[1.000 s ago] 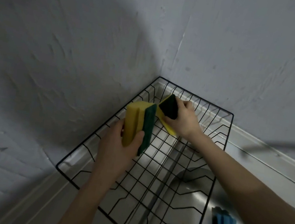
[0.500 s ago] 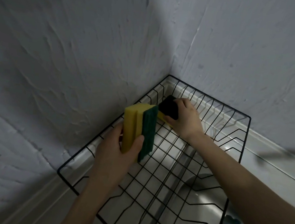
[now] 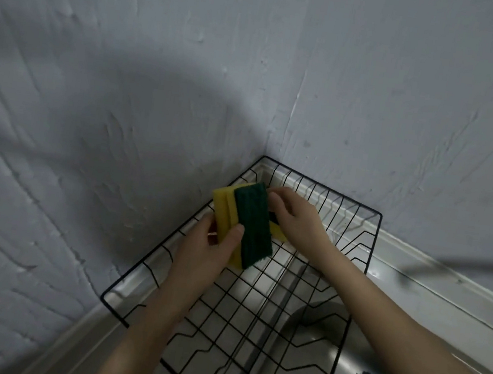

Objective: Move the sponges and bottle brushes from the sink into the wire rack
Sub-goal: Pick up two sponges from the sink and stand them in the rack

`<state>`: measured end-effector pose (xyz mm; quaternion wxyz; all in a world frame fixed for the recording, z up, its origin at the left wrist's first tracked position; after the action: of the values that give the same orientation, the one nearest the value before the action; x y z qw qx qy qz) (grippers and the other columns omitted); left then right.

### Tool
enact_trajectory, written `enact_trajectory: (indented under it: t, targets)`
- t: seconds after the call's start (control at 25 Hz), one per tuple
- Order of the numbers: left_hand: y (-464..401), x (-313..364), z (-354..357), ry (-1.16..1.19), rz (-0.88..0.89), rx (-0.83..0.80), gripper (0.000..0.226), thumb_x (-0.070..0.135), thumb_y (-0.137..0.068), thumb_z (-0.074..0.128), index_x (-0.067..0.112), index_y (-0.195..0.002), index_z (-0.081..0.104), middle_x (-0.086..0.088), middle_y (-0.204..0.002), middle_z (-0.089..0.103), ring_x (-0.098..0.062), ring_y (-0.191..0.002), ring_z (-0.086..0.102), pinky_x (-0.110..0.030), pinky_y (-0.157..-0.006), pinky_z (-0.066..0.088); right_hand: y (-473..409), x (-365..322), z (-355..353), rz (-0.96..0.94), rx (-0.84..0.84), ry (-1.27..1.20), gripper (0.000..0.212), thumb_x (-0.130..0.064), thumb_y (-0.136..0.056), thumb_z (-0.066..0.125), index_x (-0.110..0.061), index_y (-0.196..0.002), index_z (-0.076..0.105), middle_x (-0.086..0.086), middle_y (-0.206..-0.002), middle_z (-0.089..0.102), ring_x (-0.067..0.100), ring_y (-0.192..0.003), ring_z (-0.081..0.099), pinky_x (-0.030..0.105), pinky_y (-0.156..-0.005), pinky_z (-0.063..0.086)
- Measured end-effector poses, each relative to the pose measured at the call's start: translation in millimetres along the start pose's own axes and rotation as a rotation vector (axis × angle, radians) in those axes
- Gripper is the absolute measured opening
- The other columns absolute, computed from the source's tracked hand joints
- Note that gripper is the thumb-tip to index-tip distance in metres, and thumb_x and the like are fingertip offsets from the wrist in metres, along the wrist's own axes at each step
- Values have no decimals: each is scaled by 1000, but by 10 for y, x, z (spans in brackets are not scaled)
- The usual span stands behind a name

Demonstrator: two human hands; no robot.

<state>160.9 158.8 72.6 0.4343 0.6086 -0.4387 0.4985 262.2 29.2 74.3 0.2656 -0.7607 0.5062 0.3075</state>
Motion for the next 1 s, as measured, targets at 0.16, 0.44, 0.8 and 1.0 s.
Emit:
enact_trajectory:
  t: [0.16,0.44,0.8,1.0]
  targets:
    - [-150,-20,145,292,-250,-100,24,26,-90,46,19,-111,54,5,-95,60,-11,-91,56,-24,-76,46,184,-52,-180,72,-53,-26,32,-30,-92,45,-14,-119,54,2,-101,60,13,-90,56,18,-68,46]
    - [-248,-84,407,686,-622,-91,37,14,-93,40,5,-129,39,-10,-94,56,-22,-86,54,-31,-83,46,244,121,-145,138,-86,107,32,-20,-87,55,-13,-118,56,9,-117,64,15,-97,58,14,-68,44]
    - [-282,-220,357,707,-691,-97,21,12,-88,42,4,-107,44,-13,-89,50,-22,-81,51,-37,-77,46,138,311,16,128,-93,205,33,-10,-89,50,-10,-121,56,12,-122,63,23,-112,58,18,-81,37]
    - [-269,-238,384,738,-683,-99,26,13,-89,42,4,-113,43,-14,-92,49,-23,-84,50,-38,-89,40,126,319,85,88,-71,301,35,-11,-90,46,-13,-124,55,14,-125,52,27,-115,51,29,-92,44]
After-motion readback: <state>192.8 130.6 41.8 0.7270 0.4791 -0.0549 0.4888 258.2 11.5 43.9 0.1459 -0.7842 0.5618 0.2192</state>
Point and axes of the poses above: each hand's wrist, its own y-axis away from the middle knuckle, its own z-axis out of the palm, x = y × z, the point moved 1 cm from there along -y, towards the middle knuckle
